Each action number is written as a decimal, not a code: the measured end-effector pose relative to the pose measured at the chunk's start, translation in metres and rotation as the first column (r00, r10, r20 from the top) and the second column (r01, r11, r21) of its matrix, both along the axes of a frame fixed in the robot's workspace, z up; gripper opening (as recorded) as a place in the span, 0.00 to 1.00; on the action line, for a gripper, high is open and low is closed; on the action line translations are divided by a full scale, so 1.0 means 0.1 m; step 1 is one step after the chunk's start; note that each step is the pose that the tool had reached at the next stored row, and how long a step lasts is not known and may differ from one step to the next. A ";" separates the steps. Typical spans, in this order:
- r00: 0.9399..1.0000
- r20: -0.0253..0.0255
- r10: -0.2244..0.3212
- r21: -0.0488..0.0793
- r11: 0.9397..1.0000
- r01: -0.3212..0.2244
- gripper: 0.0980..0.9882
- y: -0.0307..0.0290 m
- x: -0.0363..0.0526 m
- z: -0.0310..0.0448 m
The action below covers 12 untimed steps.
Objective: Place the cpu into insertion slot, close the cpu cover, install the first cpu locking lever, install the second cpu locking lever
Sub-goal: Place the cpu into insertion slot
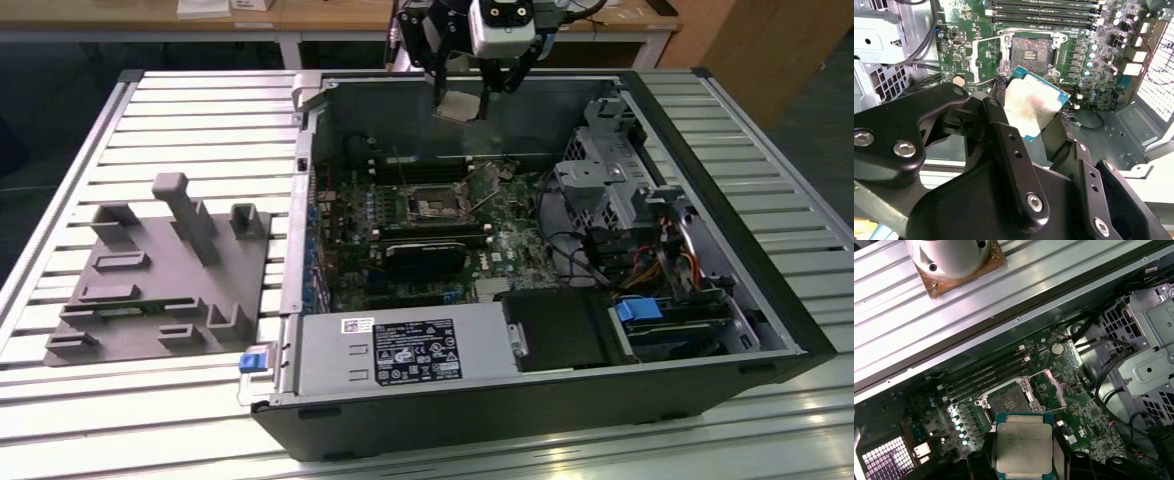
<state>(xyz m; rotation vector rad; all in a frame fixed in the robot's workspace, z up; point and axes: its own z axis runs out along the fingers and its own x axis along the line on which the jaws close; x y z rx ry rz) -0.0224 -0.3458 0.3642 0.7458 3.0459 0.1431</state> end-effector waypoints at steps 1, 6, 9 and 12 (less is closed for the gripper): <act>1.000 0.000 -0.003 0.000 1.000 0.003 0.49 0.000 0.000 0.000; 1.000 0.000 -0.019 0.000 1.000 0.019 0.49 0.000 0.000 0.000; 1.000 0.000 -0.028 0.000 1.000 0.028 0.49 0.000 0.000 0.000; 0.999 0.000 -0.037 0.000 0.999 0.037 0.49 0.000 0.000 0.000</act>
